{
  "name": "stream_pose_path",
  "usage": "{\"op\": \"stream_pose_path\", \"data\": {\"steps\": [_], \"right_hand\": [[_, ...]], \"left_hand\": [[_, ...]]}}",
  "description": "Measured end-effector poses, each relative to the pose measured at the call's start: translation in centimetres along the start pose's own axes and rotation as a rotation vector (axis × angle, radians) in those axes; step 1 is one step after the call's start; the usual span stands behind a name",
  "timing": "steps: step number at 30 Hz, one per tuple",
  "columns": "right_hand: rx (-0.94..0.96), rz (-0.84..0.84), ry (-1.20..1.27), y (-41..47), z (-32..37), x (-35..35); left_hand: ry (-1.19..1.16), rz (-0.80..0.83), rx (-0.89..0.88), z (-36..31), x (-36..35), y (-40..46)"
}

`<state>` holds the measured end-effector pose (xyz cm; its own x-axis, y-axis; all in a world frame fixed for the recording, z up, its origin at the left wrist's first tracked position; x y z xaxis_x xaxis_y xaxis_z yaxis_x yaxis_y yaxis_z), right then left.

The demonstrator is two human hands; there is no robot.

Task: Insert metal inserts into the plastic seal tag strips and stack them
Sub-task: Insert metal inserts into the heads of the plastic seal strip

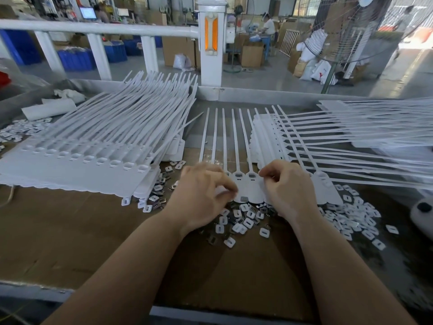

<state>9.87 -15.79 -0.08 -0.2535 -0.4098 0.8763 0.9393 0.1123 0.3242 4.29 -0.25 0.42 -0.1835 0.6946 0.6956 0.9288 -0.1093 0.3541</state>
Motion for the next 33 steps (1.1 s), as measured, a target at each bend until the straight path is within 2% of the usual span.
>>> {"op": "stream_pose_path", "data": {"steps": [2,4,11,15,18,22,27,33], "right_hand": [[0.005,-0.002,0.006,0.0,0.0,0.1],[0.005,0.004,0.011,0.0,0.0,0.1],[-0.005,0.020,0.017,0.1,0.0,-0.1],[0.003,0.020,0.018,0.1,0.0,-0.1],[0.006,0.017,0.018,0.1,-0.1,-0.1],[0.004,0.018,0.022,0.2,-0.2,-0.3],[0.013,0.011,0.010,0.2,-0.3,-0.4],[0.030,0.001,0.010,0.2,-0.4,-0.6]], "left_hand": [[-0.124,0.177,-0.087,-1.5,-0.9,-0.1],[-0.149,0.285,-0.143,-2.5,-1.7,-0.3],[-0.062,0.383,-0.196,-3.1,-3.1,-0.5],[-0.114,0.314,-0.154,-2.7,-2.9,-0.1],[-0.258,0.133,0.007,-1.3,-1.4,1.1],[-0.261,-0.052,0.179,1.1,0.6,2.8],[-0.264,-0.051,0.268,2.6,0.7,4.5],[-0.247,0.032,0.317,3.3,0.7,5.4]]}}
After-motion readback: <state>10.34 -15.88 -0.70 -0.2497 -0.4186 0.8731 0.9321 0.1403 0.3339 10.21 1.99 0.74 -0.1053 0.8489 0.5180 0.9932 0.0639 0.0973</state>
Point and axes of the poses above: each hand's wrist, its own y-axis towards the middle knuckle, its own x-axis out of the back of the hand, z = x × y, the point moved 4 cm from there along y, towards the middle knuckle, and after that the axes turned 15 degrees about -y, right-handed, at the moved point
